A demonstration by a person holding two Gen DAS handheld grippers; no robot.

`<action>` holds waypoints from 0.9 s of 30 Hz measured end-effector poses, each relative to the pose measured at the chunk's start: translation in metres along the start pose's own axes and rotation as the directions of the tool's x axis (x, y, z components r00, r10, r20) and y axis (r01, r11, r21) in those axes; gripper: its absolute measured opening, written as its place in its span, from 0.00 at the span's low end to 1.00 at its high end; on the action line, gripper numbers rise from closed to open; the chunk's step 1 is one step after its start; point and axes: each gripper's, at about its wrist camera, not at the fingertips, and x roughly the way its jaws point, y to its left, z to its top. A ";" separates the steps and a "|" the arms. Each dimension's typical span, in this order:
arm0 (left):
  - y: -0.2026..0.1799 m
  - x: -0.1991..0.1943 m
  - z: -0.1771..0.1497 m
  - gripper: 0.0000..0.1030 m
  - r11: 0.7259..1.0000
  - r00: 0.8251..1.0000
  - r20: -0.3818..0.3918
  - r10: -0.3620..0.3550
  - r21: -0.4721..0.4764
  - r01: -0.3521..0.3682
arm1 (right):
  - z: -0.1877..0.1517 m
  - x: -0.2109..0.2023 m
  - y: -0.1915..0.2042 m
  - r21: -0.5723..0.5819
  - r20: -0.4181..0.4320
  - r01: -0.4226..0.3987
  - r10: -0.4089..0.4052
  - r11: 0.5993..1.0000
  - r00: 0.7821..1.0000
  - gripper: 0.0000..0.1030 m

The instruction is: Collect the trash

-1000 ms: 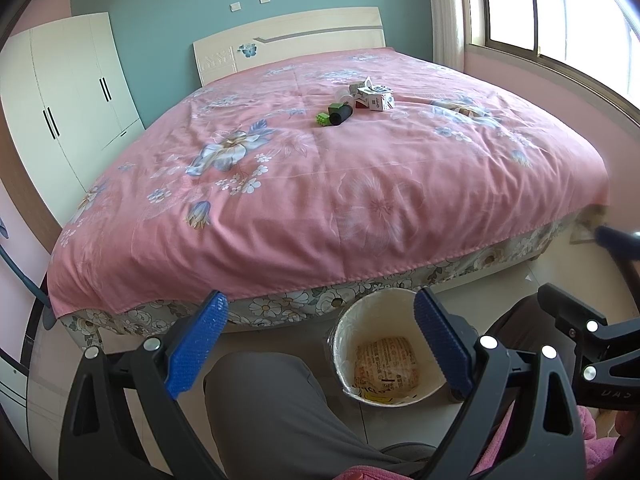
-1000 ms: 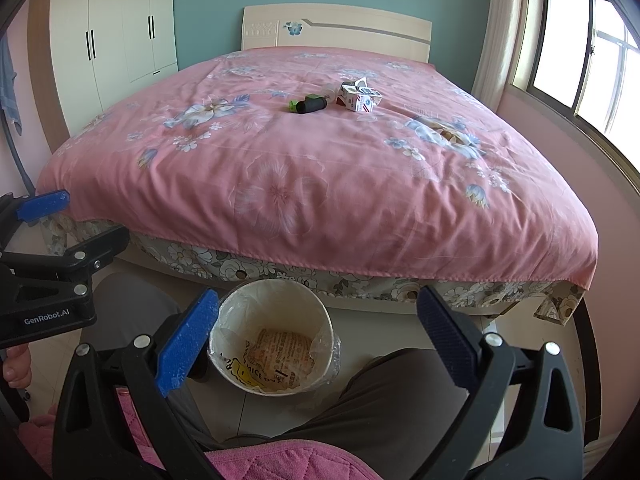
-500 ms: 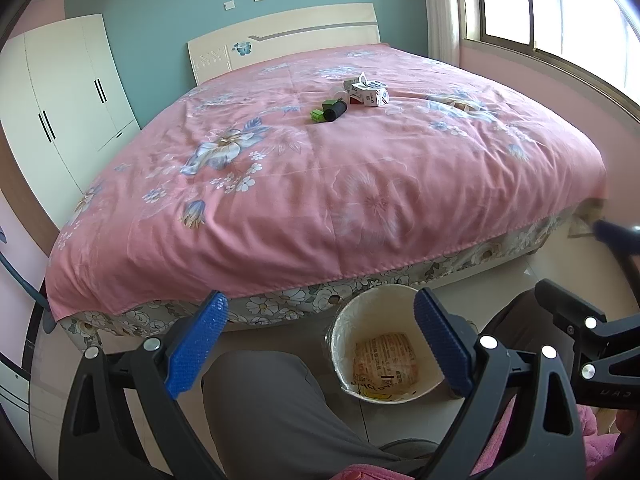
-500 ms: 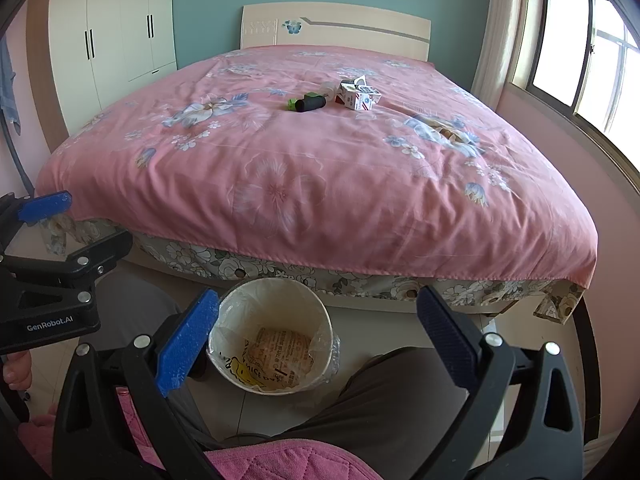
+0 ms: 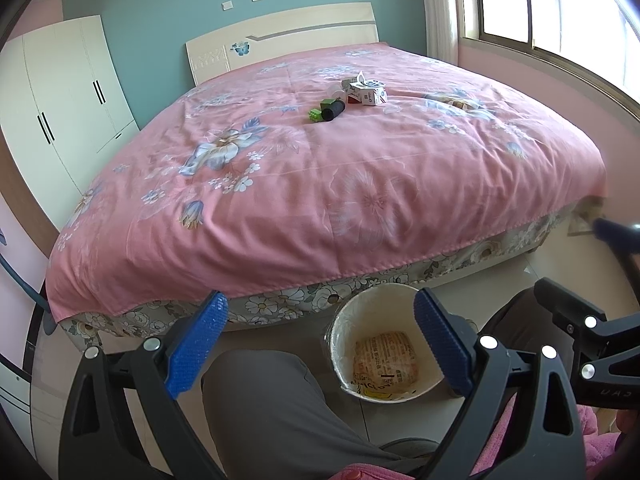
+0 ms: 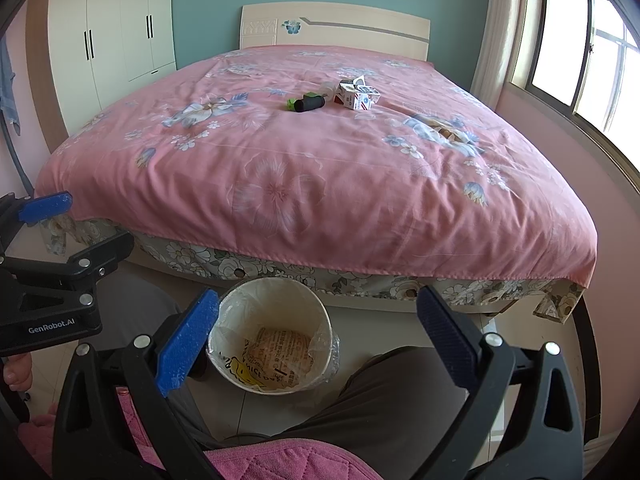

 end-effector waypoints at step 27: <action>-0.001 -0.047 0.070 0.93 1.000 0.984 0.177 0.030 -0.012 -0.029 | 0.051 -0.041 -0.042 0.058 0.122 0.010 -0.017 0.998 0.992 0.94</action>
